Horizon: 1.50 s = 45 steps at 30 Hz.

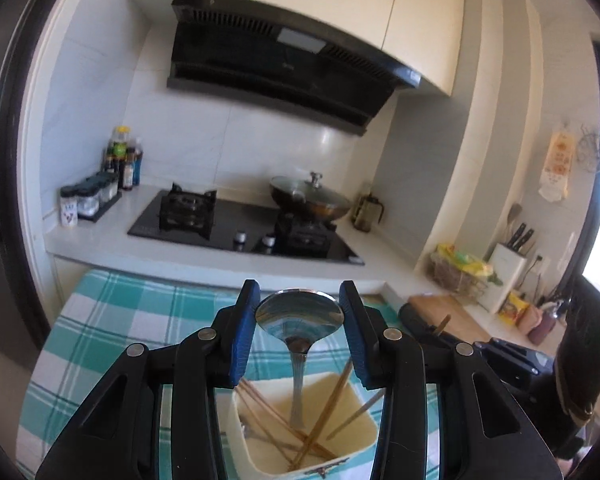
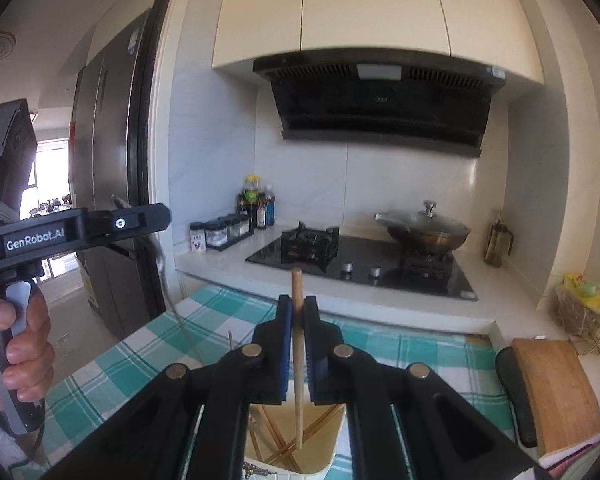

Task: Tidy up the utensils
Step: 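Lower the spoon into the caddy with the left tool while the right tool lowers its chopstick, then open both tools to release the spoon and chopstick into the caddy, then withdraw both tools back over the last two chopsticks on the cloth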

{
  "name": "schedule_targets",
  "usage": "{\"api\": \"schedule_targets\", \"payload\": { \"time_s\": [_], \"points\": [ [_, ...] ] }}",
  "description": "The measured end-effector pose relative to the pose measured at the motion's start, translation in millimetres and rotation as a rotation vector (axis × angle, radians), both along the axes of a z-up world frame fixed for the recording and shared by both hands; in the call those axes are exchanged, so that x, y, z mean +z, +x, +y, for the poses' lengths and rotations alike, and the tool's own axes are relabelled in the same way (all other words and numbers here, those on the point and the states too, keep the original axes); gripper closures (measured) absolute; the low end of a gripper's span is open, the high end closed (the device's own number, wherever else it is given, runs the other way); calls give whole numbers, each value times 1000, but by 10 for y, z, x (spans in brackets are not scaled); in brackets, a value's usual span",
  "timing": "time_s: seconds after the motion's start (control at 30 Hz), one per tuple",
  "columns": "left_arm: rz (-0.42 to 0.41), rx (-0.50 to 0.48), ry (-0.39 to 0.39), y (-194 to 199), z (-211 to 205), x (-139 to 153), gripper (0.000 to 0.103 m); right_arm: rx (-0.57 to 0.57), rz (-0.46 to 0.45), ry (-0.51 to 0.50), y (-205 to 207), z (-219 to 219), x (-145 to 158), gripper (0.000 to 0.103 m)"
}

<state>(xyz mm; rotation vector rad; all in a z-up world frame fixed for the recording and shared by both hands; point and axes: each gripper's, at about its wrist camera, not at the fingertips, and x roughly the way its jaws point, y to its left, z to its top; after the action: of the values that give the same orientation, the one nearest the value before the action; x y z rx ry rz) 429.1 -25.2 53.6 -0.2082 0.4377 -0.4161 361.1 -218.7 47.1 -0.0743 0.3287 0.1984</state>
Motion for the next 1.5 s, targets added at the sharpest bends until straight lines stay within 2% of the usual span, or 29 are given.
{"api": "schedule_targets", "payload": {
  "time_s": [0.07,0.2,0.33,0.43,0.47,0.5,0.57,0.63,0.73,0.77,0.83,0.9,1.0,1.07,1.1,1.23,1.37,1.43,1.5],
  "points": [
    [77,-7,34,188,-93,-257,62,19,106,21,259,-19,-202,97],
    [225,-23,95,487,-209,-711,62,21,255,43,645,-94,-545,97],
    [281,-29,127,575,-290,-945,62,14,341,62,897,-157,-746,97],
    [312,-13,118,591,-285,-1009,61,19,394,76,1001,-131,-840,94],
    [311,-2,106,569,-251,-1001,58,10,405,67,1019,-110,-861,92],
    [310,1,96,528,-213,-981,52,3,412,62,1026,-85,-875,79],
    [304,-2,95,419,-110,-913,43,0,409,77,944,-86,-848,66],
    [297,-11,131,234,-13,-841,40,3,392,84,780,-127,-774,66],
    [300,-56,231,-180,159,-854,31,21,397,55,375,-237,-657,65],
    [305,-76,265,-320,207,-897,27,34,406,43,207,-299,-629,65],
    [344,-135,334,-654,293,-1071,25,45,434,-13,-195,-404,-649,62],
    [393,-176,367,-959,354,-1268,25,46,475,-133,-632,-477,-761,59],
    [468,-203,370,-1412,356,-1615,25,-28,503,-396,-1302,-519,-1089,59],
    [492,-204,335,-1683,289,-1831,25,-86,525,-471,-1703,-523,-1369,59],
    [497,-203,317,-1792,238,-1912,25,-103,544,-443,-1874,-531,-1494,59],
    [518,-197,246,-2070,-79,-2148,25,-156,617,-163,-2400,-550,-1979,59],
    [529,-188,210,-2137,-392,-2228,24,-210,606,33,-2676,-491,-2235,59],
    [530,-181,218,-2128,-539,-2282,23,-180,618,81,-2705,-433,-2288,59],
    [536,-179,241,-2127,-670,-2348,23,-172,615,68,-2717,-367,-2324,60]
  ]
}}
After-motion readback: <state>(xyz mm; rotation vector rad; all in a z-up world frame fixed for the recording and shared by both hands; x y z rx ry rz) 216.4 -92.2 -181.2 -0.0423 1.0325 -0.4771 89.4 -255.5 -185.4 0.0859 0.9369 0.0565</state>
